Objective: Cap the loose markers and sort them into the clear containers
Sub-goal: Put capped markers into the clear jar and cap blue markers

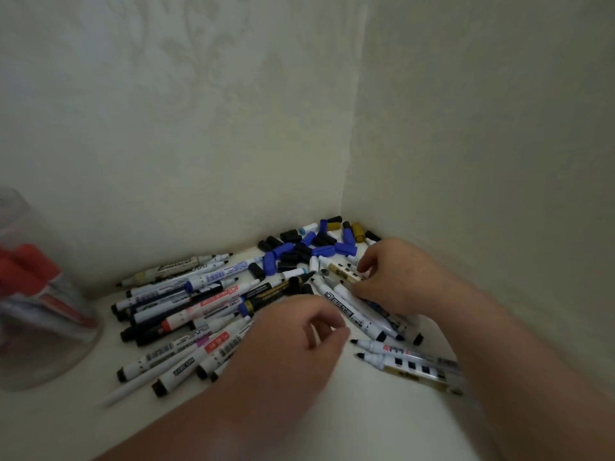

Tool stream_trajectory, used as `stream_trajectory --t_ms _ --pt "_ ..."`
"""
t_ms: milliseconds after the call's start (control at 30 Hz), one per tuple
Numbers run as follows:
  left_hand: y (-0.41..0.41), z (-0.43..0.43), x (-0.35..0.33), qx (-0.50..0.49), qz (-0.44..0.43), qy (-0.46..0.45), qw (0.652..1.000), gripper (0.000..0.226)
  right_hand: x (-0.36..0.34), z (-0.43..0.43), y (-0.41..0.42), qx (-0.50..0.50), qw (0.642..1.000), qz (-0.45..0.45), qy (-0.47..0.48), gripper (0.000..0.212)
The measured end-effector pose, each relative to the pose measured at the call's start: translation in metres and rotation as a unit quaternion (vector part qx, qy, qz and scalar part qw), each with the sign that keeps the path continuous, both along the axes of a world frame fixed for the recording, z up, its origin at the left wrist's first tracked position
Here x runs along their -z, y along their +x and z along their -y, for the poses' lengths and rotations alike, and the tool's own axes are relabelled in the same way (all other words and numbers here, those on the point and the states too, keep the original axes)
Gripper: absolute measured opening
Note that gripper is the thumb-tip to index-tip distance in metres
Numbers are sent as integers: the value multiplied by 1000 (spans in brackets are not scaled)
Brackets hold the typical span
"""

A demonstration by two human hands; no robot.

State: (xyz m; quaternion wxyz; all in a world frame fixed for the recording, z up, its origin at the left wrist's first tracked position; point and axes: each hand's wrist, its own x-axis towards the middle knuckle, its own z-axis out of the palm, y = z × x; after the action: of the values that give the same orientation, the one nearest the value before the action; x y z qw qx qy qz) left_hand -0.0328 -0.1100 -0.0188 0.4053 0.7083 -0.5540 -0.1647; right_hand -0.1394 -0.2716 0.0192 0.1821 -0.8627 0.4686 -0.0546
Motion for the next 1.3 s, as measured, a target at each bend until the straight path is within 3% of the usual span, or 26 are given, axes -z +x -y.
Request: stream_trajectory --t_ms 67,133,200,267,367,500,567,700,767,933,1133,1233,1300 --pt "8 1 4 -17 -156 -5 988 10 0 2 -1 11 1000 17 -3 28" --pt "14 2 6 -12 -260 -2 966 8 -4 -3 -1 14 995 92 26 24" --pt "18 5 7 -12 -334 -31 942 3 -10 -14 -3 -20 976 176 126 20" --pt "21 8 9 -11 -382 -64 922 16 -15 -28 -4 -104 954 184 214 18" --pt "23 7 12 0 -369 -73 927 36 -14 -47 1 -213 931 150 257 11" --pt "22 6 12 -20 -363 -68 929 42 -13 -46 0 -200 932 172 248 13" --pt "24 8 14 -33 -407 -72 910 44 -13 -35 -4 -151 950 191 196 18" --pt "27 10 15 -6 -454 -64 889 24 -3 1 5 -13 985 174 3 8" --pt "27 8 12 17 -475 -60 878 20 1 15 19 -9 990 135 -50 8" --pt "28 9 8 49 -556 -45 829 29 -8 31 64 -131 984 -27 -120 34" --pt "28 10 12 38 -497 -45 866 31 -12 46 96 -169 963 -182 -105 47" --pt "28 10 11 34 -492 -53 868 30 -6 51 93 -175 966 -158 -106 49" --pt "28 10 11 35 -495 -57 867 28 -6 50 82 -142 982 -36 -119 40"
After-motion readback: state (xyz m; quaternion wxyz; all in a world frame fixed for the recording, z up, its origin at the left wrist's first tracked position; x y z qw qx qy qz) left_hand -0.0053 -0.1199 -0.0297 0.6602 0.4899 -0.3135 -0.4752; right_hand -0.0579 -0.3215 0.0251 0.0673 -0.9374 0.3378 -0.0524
